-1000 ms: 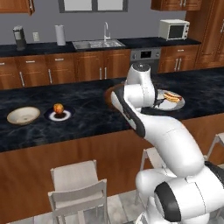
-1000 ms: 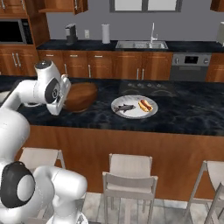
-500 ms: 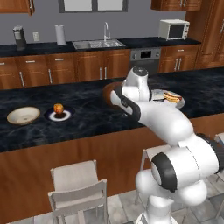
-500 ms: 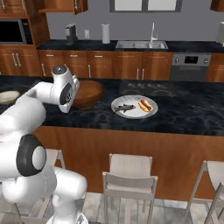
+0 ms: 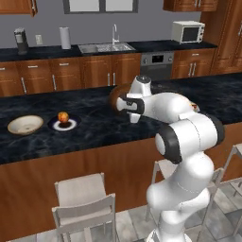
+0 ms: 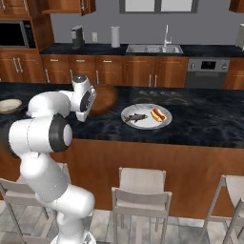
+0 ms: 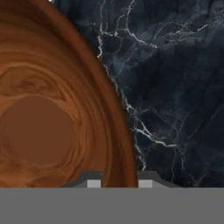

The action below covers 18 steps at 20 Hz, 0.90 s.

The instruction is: Take the smaller bowl and place it next to the appetizer plate on the dining counter , and place the larger bowl next to the plate with cooked food.

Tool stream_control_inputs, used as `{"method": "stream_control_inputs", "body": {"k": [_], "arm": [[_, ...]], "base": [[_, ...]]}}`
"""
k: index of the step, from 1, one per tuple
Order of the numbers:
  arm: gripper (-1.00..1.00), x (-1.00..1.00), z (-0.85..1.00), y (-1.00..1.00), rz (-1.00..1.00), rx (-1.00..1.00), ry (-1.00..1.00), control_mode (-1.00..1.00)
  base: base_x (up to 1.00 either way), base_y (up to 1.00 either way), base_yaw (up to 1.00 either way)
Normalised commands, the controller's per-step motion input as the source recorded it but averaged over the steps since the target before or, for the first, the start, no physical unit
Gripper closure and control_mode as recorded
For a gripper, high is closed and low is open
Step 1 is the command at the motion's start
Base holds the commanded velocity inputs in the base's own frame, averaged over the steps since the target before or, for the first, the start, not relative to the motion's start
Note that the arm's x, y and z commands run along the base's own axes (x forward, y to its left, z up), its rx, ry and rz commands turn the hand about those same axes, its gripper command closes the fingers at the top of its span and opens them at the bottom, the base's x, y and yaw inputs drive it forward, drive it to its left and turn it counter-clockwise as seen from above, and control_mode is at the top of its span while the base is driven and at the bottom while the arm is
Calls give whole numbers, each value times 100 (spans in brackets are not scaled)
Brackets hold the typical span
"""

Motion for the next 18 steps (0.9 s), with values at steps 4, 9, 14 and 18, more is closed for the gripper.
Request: {"method": "stream_control_inputs", "body": {"k": [4, 9, 14, 18], "arm": [[100, 46, -44, -36, -1, 12, 19, -100], [100, -18, 29, -4, -9, 14, 20, -100], [100, -17, 10, 0, -3, 2, 9, -100], [100, -87, -20, -8, -8, -1, 1, -100]], "base": [[0, 0, 0], [0, 0, 0], [0, 0, 0], [0, 0, 0]]}}
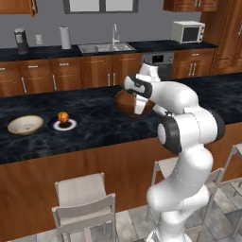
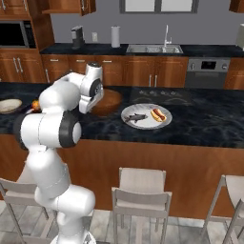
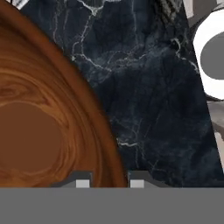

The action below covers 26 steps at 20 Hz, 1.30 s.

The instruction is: Take the smaller bowl and place it next to the appetizer plate on the dining counter , and place the larger bowl next to the plate with cooked food.

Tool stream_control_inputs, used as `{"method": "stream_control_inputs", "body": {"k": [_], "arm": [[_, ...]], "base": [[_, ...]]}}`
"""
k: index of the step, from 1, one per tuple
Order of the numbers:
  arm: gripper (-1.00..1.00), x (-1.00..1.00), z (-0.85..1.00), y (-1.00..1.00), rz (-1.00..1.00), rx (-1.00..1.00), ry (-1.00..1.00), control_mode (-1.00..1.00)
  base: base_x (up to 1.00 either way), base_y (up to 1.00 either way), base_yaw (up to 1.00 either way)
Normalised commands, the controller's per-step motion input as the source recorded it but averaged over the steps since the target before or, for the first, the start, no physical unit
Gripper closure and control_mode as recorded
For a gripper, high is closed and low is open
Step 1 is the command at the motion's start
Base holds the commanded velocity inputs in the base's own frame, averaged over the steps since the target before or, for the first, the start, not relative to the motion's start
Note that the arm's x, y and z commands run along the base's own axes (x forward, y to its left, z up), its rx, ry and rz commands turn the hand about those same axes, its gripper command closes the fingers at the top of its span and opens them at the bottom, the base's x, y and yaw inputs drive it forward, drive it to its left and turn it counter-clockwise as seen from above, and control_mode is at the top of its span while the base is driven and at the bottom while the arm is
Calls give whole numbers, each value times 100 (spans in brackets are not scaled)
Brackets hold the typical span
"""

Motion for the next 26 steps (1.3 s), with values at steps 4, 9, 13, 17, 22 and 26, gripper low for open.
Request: {"method": "stream_control_inputs", "body": {"k": [4, 9, 13, 17, 22, 26], "arm": [[100, -77, -28, -15, -5, -1, 0, -100], [-100, -11, -6, -2, 0, 0, 0, -100], [-100, 0, 37, 0, 0, 0, 0, -100], [-100, 0, 79, 0, -1, 0, 1, -100], [-100, -15, 100, 0, -1, 0, -1, -100], [-100, -91, 72, 6, 0, -5, -27, -100]], "base": [[0, 0, 0], [0, 0, 0], [0, 0, 0], [0, 0, 0], [0, 0, 0], [0, 0, 0]]}}
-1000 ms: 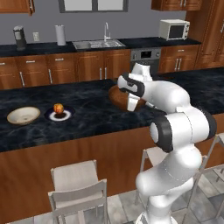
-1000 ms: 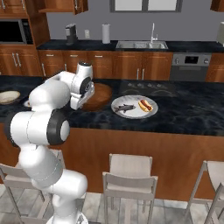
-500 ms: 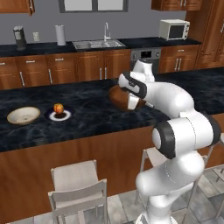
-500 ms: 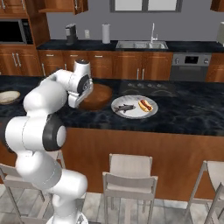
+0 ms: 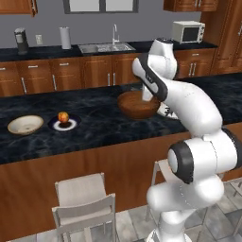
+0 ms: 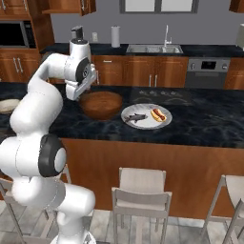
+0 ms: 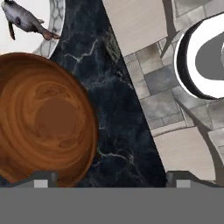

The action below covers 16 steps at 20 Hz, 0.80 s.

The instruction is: Take the smaller bowl and place it next to the appetizer plate on the dining counter , and place the larger bowl next to the plate with cooked food.

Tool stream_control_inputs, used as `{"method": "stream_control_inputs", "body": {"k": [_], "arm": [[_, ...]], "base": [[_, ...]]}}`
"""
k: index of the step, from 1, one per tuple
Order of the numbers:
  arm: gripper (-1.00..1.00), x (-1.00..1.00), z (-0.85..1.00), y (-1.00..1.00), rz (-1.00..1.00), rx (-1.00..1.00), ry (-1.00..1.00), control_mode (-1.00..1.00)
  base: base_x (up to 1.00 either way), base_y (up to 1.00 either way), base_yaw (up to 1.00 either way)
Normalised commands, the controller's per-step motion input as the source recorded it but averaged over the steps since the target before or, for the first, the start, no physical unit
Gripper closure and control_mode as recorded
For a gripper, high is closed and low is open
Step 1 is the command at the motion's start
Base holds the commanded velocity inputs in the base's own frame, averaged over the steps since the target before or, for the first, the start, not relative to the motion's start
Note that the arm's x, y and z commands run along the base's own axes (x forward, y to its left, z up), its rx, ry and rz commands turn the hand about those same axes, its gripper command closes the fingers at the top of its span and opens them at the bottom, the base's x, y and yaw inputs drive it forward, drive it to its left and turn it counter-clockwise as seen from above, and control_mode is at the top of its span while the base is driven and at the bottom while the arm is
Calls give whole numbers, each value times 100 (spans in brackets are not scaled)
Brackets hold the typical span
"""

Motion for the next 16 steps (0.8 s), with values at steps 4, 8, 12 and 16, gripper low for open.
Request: {"method": "stream_control_inputs", "body": {"k": [4, 8, 12, 16], "arm": [[-100, -100, 2, 17, -1, -16, -55, -100], [-100, -100, -50, 16, -2, -22, -45, -100], [-100, -100, -85, 19, -2, -24, -36, -100], [-100, -100, -100, 27, -2, -25, -24, -100]], "base": [[0, 0, 0], [0, 0, 0], [0, 0, 0], [0, 0, 0]]}}
